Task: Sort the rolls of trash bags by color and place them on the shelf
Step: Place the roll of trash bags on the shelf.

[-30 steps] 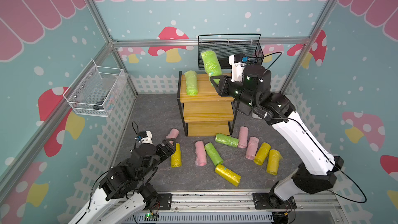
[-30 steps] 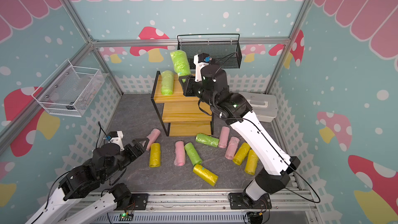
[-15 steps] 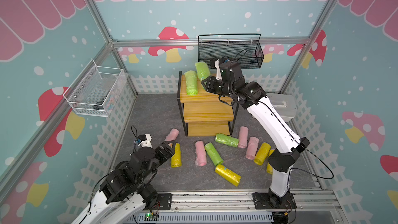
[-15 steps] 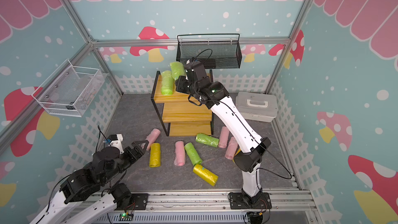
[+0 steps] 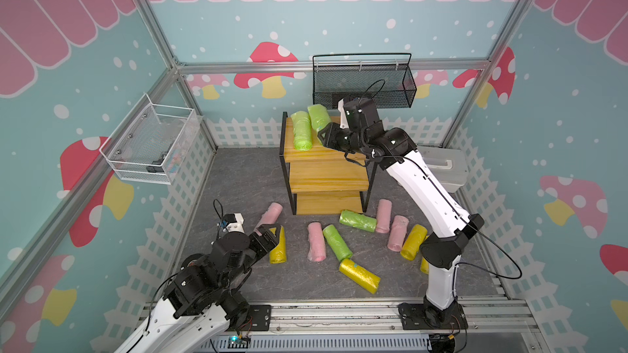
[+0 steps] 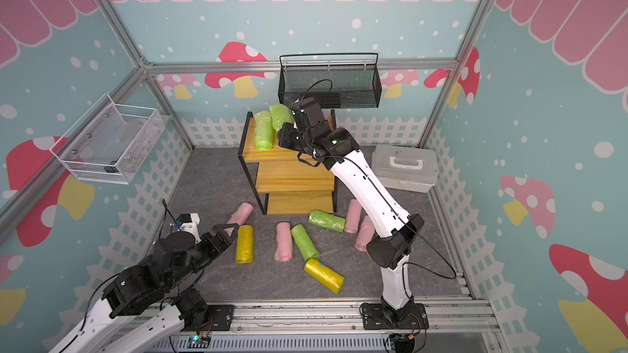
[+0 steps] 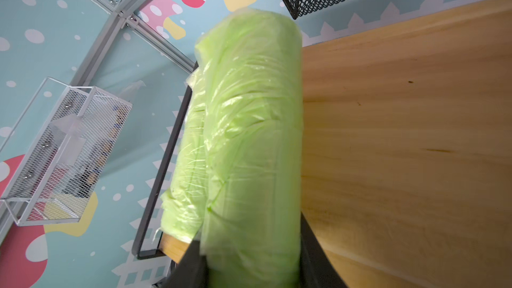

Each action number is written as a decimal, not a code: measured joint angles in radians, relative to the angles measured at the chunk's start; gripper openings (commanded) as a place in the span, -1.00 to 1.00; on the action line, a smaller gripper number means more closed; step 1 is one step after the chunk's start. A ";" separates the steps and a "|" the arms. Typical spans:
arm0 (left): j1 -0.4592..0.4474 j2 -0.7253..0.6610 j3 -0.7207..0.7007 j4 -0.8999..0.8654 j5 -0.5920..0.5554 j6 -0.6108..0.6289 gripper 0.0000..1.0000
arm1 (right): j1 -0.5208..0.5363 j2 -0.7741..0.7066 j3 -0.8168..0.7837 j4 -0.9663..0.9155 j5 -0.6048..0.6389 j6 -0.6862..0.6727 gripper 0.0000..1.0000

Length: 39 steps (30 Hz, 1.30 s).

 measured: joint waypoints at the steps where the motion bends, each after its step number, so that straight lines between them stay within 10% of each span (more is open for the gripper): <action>1: 0.000 0.001 -0.003 0.004 0.005 0.000 0.95 | -0.005 0.006 0.000 0.001 -0.009 -0.003 0.12; 21: 0.000 0.239 -0.066 0.175 0.043 0.006 0.97 | -0.024 -0.213 -0.033 -0.055 -0.046 -0.351 0.42; 39: 0.000 0.629 -0.147 0.562 0.143 0.085 0.82 | -0.025 -1.091 -1.129 0.081 0.006 -0.419 0.45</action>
